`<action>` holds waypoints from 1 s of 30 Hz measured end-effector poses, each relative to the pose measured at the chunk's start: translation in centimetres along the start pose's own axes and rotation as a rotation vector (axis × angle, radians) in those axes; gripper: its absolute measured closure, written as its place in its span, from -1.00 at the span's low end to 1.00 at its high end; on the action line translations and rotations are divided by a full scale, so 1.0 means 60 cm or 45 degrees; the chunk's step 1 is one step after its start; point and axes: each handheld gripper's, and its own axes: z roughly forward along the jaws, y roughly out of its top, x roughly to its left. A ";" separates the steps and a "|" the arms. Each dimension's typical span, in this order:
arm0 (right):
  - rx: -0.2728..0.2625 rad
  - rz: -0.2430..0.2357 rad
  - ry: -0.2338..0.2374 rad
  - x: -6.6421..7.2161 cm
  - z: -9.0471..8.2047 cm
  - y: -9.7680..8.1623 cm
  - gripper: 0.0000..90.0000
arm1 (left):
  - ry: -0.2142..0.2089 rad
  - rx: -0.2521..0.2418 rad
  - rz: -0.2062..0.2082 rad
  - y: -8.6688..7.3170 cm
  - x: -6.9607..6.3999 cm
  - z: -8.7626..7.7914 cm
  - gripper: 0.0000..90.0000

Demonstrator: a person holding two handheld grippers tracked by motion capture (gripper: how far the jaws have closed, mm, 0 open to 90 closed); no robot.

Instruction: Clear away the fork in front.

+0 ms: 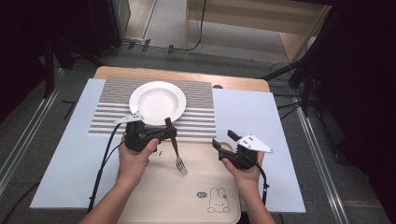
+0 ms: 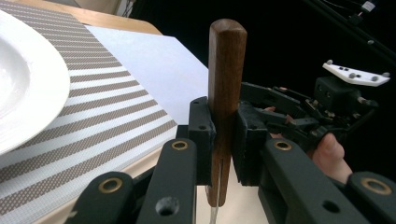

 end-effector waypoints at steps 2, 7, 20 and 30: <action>-0.023 0.039 -0.021 -0.024 -0.020 -0.010 -0.60 | -0.011 0.003 -0.001 -0.001 0.003 -0.007 0.75; -0.037 0.035 -0.051 -0.044 -0.039 -0.017 -0.82 | -0.021 -0.001 -0.007 0.000 0.005 -0.021 0.76; -0.001 0.051 -0.165 -0.094 -0.086 -0.048 -1.00 | -0.055 -0.013 -0.035 -0.013 0.022 -0.073 0.76; 0.006 0.043 -0.211 -0.129 -0.127 -0.076 -1.00 | -0.054 0.004 -0.055 -0.031 0.032 -0.102 0.76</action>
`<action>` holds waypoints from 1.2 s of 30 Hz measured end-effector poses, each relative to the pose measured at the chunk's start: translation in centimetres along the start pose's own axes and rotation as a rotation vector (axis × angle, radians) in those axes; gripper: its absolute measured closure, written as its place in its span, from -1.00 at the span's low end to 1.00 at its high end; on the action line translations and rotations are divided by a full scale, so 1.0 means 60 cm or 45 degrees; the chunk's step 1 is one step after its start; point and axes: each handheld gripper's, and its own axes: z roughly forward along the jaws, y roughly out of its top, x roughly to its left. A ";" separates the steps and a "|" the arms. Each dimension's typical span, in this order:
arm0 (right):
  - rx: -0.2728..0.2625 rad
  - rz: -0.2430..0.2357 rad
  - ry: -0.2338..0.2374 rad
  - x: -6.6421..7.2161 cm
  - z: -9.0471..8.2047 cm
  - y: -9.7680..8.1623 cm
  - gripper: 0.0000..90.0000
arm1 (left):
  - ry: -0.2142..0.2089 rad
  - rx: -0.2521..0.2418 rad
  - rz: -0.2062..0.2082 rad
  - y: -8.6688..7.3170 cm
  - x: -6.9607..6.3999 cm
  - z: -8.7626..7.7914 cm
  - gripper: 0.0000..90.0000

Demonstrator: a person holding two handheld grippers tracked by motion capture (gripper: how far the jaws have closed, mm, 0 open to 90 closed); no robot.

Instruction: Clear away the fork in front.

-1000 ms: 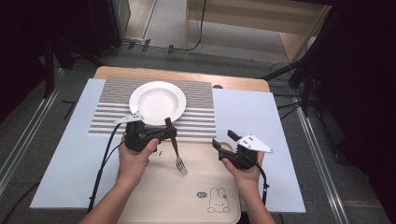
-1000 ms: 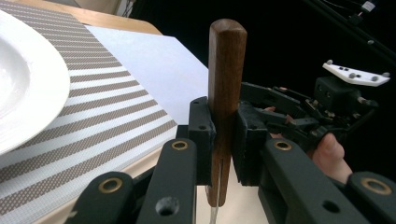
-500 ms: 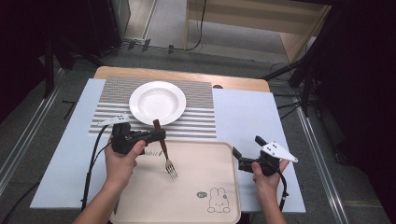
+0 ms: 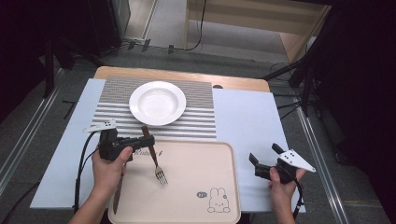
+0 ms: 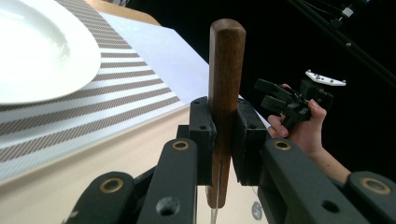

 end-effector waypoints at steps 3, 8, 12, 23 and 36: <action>0.002 -0.002 -0.006 -0.006 -0.006 -0.004 -1.00 | 0.002 0.012 -0.001 -0.003 0.000 -0.007 0.76; -0.011 0.029 -0.022 -0.023 -0.024 -0.012 -1.00 | -0.016 0.019 -0.012 -0.011 0.002 -0.021 0.76; -0.019 0.055 -0.039 -0.036 -0.041 -0.017 -1.00 | -0.020 0.033 -0.022 -0.019 0.002 -0.028 0.76; -0.027 0.104 -0.083 -0.061 -0.068 -0.028 -1.00 | -0.080 0.087 -0.064 -0.033 0.000 -0.036 0.76; -0.039 0.047 -0.155 -0.070 -0.072 -0.036 -1.00 | -0.066 0.110 -0.125 -0.044 0.022 -0.036 0.76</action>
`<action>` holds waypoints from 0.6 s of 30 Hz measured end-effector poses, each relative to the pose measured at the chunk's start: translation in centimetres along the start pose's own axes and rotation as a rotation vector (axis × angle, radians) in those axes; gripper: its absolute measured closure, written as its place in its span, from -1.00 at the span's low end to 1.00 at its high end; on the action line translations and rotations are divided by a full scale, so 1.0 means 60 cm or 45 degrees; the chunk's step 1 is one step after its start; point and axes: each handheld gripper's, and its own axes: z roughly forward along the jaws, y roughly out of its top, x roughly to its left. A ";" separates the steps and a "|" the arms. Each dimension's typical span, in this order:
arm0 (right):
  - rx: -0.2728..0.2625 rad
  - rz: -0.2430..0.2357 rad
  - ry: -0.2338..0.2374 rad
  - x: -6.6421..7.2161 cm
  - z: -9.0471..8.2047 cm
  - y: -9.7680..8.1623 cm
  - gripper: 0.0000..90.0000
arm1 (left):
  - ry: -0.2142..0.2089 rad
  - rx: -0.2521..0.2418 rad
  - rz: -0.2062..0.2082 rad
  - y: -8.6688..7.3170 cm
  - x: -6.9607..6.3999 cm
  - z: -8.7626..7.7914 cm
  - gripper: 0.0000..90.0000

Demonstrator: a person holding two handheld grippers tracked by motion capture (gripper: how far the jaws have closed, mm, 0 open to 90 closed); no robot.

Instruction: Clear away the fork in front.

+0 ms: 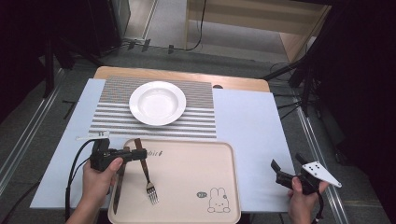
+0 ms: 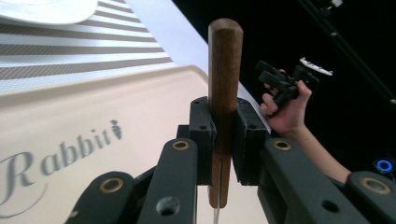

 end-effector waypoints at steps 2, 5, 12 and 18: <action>0.003 -0.001 0.004 0.001 0.001 -0.001 -1.00 | 0.044 0.009 0.011 -0.001 0.003 -0.001 0.75; 0.012 -0.019 0.006 0.005 0.004 -0.001 -1.00 | 0.076 0.022 0.016 -0.003 0.009 -0.003 0.71; 0.014 -0.018 0.006 0.004 0.005 -0.003 -1.00 | 0.327 0.139 0.139 -0.008 0.009 0.013 0.48; 0.009 -0.016 0.009 0.004 0.006 -0.003 -1.00 | 0.493 0.231 0.257 -0.013 0.000 0.029 0.18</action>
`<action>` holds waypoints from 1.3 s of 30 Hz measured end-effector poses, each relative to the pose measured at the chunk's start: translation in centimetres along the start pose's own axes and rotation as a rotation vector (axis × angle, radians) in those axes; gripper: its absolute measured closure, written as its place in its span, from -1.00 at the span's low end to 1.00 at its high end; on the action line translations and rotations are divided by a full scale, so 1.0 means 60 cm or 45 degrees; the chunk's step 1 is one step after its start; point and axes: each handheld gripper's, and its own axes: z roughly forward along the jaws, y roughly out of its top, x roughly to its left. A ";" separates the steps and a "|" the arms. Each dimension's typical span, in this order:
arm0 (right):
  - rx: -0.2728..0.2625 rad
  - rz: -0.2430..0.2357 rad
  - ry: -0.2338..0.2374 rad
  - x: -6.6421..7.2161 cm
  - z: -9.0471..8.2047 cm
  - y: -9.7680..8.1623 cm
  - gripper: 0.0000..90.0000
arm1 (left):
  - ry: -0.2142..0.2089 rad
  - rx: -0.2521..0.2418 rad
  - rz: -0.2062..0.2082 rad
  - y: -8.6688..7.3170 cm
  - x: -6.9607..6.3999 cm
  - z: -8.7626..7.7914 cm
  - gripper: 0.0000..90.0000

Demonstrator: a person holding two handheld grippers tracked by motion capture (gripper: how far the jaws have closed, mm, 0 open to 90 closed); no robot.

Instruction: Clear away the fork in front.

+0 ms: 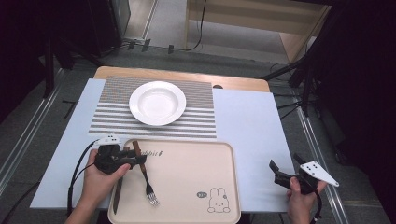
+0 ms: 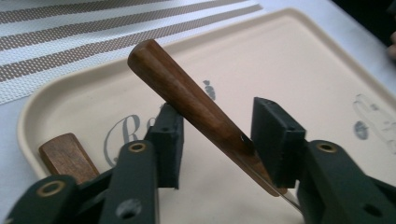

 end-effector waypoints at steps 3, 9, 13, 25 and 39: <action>0.003 -0.001 0.001 0.001 0.000 0.000 -1.00 | 0.011 0.034 0.028 0.001 -0.005 0.005 0.08; 0.000 0.012 0.003 -0.002 0.000 0.000 -1.00 | 0.119 0.138 0.126 -0.001 -0.021 0.022 -0.07; 0.002 0.008 0.005 0.000 0.000 -0.001 -1.00 | 0.172 0.169 0.159 -0.003 -0.024 0.026 -0.08; 0.000 0.005 0.009 -0.001 0.001 -0.001 -1.00 | 0.206 0.067 0.209 -0.002 -0.039 0.009 0.30; -0.002 0.007 0.015 -0.001 0.000 -0.001 -1.00 | 0.082 0.279 0.331 -0.030 -0.087 0.030 0.98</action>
